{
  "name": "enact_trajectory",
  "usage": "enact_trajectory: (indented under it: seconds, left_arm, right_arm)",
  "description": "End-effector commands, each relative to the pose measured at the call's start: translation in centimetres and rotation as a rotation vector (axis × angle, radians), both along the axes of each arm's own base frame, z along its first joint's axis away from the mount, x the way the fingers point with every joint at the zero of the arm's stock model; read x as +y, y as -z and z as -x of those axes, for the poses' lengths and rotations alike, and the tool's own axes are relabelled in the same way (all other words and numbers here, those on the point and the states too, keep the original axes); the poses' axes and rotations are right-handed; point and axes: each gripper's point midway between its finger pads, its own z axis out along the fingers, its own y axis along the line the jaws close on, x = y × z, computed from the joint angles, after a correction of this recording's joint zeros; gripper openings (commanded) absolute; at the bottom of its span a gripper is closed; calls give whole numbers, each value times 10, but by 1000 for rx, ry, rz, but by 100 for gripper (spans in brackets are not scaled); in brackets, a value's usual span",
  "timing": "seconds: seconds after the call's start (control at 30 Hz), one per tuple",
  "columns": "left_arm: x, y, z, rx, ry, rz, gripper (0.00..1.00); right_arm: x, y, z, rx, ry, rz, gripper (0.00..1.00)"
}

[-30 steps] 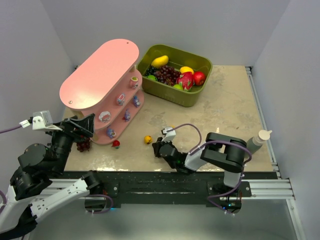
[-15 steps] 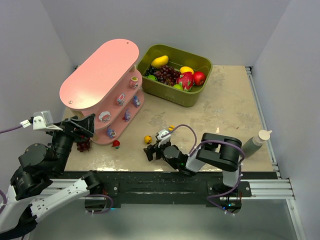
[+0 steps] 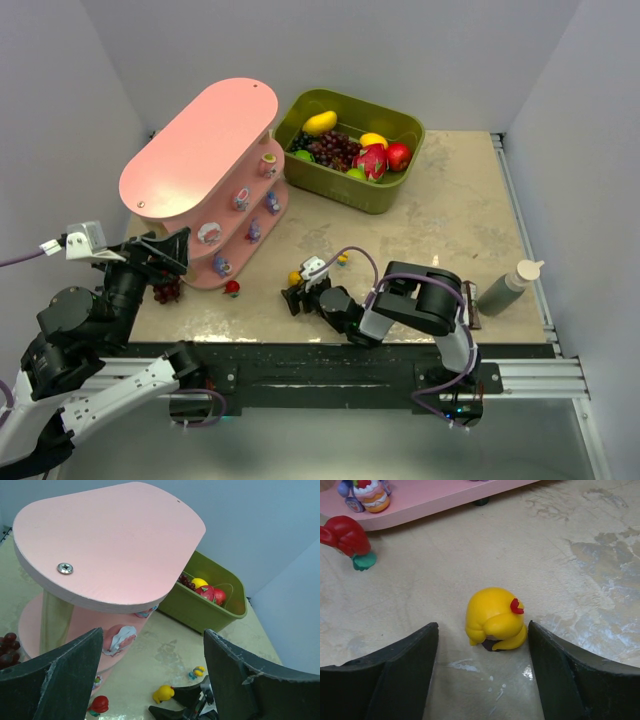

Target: Place and organize the plastic toys onto the shelf

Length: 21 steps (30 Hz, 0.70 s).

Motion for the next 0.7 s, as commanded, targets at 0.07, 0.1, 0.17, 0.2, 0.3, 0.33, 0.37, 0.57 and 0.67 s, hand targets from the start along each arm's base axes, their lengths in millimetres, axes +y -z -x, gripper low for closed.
enact_trajectory:
  seconds: [0.07, 0.1, 0.17, 0.2, 0.3, 0.33, 0.37, 0.57, 0.67]
  left_arm:
    - [0, -5, -1, -21, -8, 26, 86]
    - [0, -5, -2, -21, -9, 26, 86]
    - [-1, -5, -2, -21, -8, 26, 86]
    - [0, -6, -2, -21, -9, 27, 86]
    - [0, -5, -2, -21, -9, 24, 86]
    - [0, -6, -2, -22, -9, 25, 86]
    - [0, -5, -2, -21, -9, 23, 86]
    - [1, -7, -1, -25, -9, 28, 86]
    - [1, -6, -1, -24, -9, 28, 86]
  right_arm:
    - [-17, 40, 0, 26, -7, 163, 63]
    - [-17, 39, 0, 24, -7, 163, 61]
    - [-15, 39, -1, 20, -9, 166, 58]
    - [-16, 39, -3, 16, 2, 166, 57]
    - [-15, 39, -5, 15, 15, 171, 57]
    - [-13, 38, -8, 12, 24, 172, 60]
    - [-13, 38, -9, 14, 28, 173, 60]
    - [-14, 37, -13, 14, 61, 172, 49]
    - [-19, 30, -15, 11, 85, 153, 31]
